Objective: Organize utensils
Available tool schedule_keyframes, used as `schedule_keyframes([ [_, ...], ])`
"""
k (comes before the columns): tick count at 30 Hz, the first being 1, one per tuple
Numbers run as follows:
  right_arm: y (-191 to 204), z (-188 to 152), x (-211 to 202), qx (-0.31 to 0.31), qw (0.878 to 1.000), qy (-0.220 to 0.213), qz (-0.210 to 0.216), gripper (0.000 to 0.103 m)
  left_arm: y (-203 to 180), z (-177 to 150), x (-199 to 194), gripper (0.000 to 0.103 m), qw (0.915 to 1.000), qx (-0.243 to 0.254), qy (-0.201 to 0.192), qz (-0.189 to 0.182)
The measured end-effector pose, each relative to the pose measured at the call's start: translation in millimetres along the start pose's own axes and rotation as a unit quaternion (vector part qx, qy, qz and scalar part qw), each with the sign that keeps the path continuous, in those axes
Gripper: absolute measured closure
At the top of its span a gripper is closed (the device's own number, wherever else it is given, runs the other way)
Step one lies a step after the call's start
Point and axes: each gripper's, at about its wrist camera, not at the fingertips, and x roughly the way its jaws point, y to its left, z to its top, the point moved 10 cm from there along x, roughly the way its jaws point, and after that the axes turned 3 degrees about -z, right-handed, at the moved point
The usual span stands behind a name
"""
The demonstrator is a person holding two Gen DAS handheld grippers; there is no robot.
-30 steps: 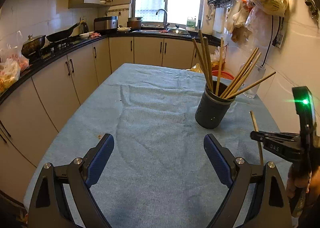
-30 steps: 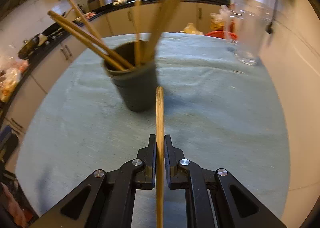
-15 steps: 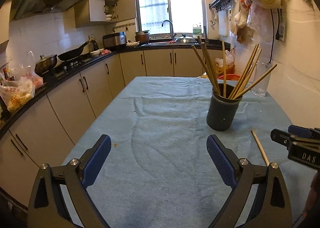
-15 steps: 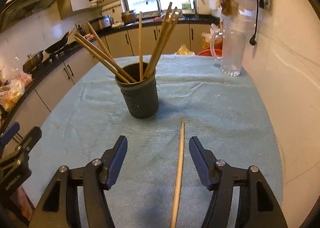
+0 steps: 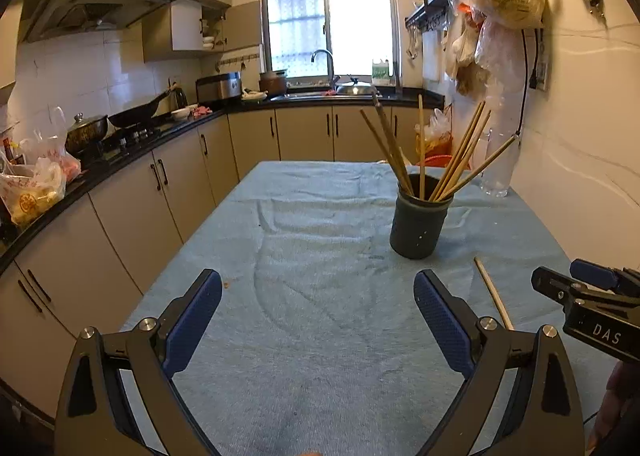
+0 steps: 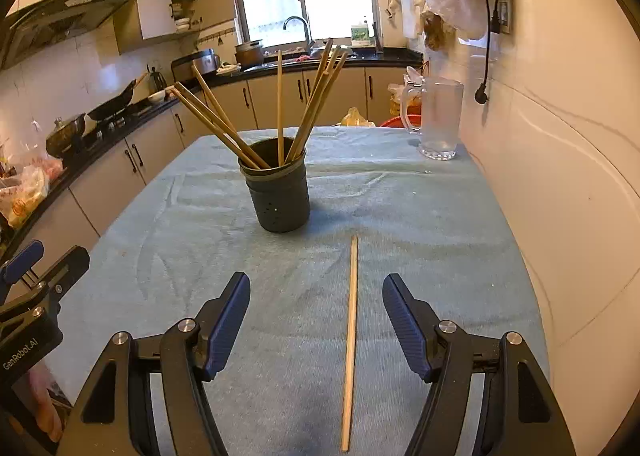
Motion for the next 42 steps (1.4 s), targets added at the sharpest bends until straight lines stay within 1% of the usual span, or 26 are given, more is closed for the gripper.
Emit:
schedule_keyframes([
  [3, -0.8, -2.7, -8.8, 0.006, 1.000, -0.007, -0.001, 0.028, -1.6, 1.1, -9.5, 0.007, 1.0000, 0.000, -0.009, 0.000],
  [7, -2.2, -6.3, -18.5, 0.011, 1.000, -0.013, -0.002, 0.027, -3.0, 0.8, -19.9, 0.003, 0.9999, 0.000, -0.016, -0.001],
  [14, -1.6, -10.1, -30.8, 0.015, 1.000, -0.019, -0.002, 0.024, -2.6, -4.5, -31.1, 0.002, 0.9999, 0.002, -0.016, 0.000],
  [20, 1.2, -10.5, -36.8, 0.014, 1.000, -0.026, -0.002, 0.024, -4.8, -10.5, -31.8, 0.002, 0.9999, 0.000, 0.000, -0.014],
  [29, -0.3, -13.8, -37.7, 0.021, 0.999, -0.025, -0.004, 0.023, -7.5, -19.3, -27.8, 0.002, 0.9994, -0.005, 0.018, -0.029],
  [42, -3.1, -13.6, -39.2, 0.030, 0.999, -0.032, -0.008, 0.022, -13.1, -28.4, -16.3, 0.002, 0.9983, -0.008, 0.041, -0.041],
])
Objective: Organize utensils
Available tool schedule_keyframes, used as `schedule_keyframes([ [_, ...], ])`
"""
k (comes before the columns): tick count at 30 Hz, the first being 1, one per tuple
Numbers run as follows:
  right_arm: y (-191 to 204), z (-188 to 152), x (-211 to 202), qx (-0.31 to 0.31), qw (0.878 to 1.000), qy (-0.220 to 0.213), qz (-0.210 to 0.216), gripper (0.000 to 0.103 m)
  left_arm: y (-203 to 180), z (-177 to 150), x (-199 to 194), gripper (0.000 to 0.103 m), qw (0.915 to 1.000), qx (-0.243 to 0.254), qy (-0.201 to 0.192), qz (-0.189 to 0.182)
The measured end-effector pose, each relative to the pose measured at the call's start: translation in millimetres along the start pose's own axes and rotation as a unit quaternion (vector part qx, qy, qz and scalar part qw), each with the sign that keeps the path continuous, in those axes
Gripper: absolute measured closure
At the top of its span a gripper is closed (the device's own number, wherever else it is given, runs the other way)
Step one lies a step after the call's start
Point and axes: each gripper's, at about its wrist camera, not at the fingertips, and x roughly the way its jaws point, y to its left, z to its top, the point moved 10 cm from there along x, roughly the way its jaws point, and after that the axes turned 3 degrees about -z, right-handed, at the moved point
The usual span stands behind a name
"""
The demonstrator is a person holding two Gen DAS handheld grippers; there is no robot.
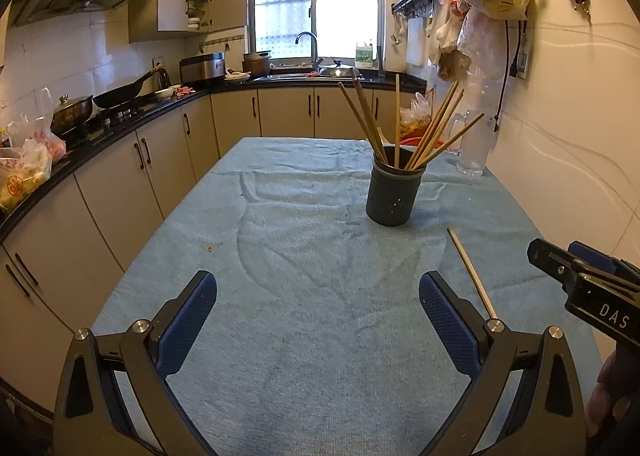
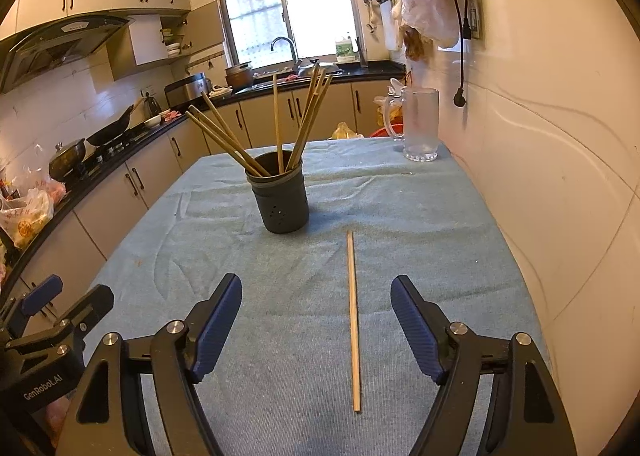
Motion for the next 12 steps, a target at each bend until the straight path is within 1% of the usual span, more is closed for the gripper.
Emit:
schedule_keyframes([
  [5, 0.0, -0.5, 2.0, 0.000, 1.000, 0.000, -0.001, 0.021, -0.6, -2.4, 3.8, 0.002, 1.0000, -0.001, 0.006, 0.000],
  [12, 3.1, -6.5, 12.5, -0.005, 1.000, 0.014, 0.002, 0.019, -1.6, -6.6, 13.2, 0.002, 0.9998, -0.002, 0.020, -0.003],
])
